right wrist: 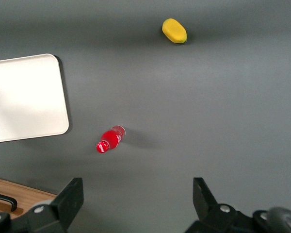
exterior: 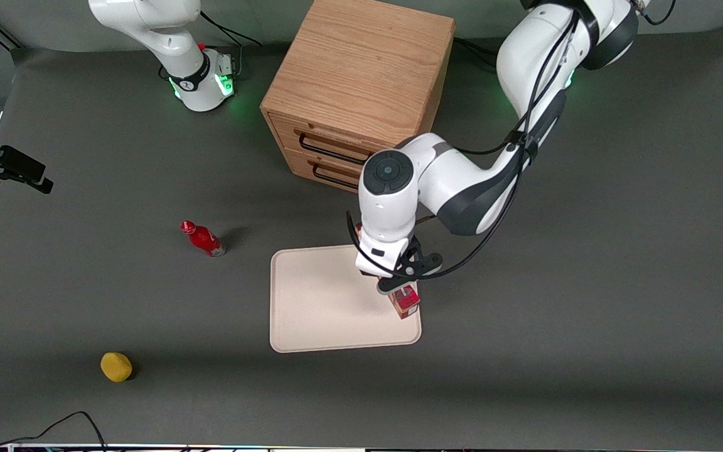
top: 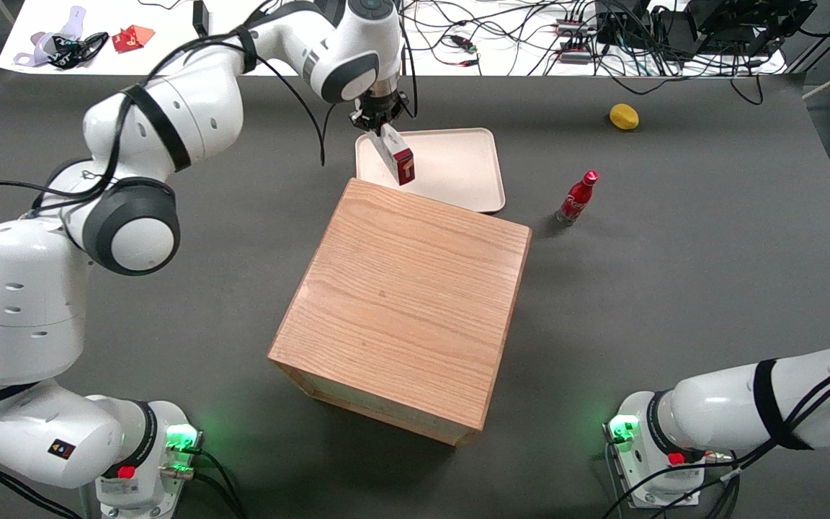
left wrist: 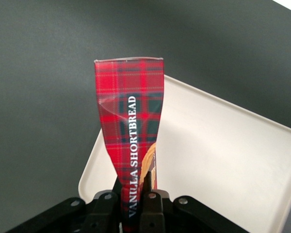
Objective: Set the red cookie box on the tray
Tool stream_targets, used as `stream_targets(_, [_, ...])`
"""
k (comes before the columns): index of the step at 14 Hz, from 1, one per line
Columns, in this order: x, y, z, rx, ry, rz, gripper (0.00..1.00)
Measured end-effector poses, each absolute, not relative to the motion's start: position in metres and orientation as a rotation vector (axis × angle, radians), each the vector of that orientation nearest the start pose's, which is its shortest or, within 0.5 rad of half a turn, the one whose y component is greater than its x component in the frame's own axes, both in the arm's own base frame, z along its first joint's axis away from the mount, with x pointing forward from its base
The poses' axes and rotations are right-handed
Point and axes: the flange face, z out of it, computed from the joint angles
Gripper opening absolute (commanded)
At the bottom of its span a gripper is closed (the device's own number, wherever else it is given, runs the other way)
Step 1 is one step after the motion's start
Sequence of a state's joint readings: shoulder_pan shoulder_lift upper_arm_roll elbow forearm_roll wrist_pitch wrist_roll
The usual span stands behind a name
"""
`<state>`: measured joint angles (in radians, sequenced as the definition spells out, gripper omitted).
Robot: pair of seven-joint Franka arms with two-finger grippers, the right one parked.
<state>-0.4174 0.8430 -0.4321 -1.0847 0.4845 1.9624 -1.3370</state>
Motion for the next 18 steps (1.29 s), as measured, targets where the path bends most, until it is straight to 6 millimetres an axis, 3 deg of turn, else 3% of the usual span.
stream_targets(5, [0.617, -0.482, 0.290, -3.045, -0.643, -0.354, 0.04])
stream_targets(8, [0.619, -0.480, 0.264, -3.047, -0.557, -0.351, 0.04])
stream_targets(17, [0.607, -0.494, 0.240, -3.074, -0.488, -0.336, 0.12])
stream_targets(18, [0.607, -0.495, 0.238, -3.078, -0.484, -0.336, 0.22])
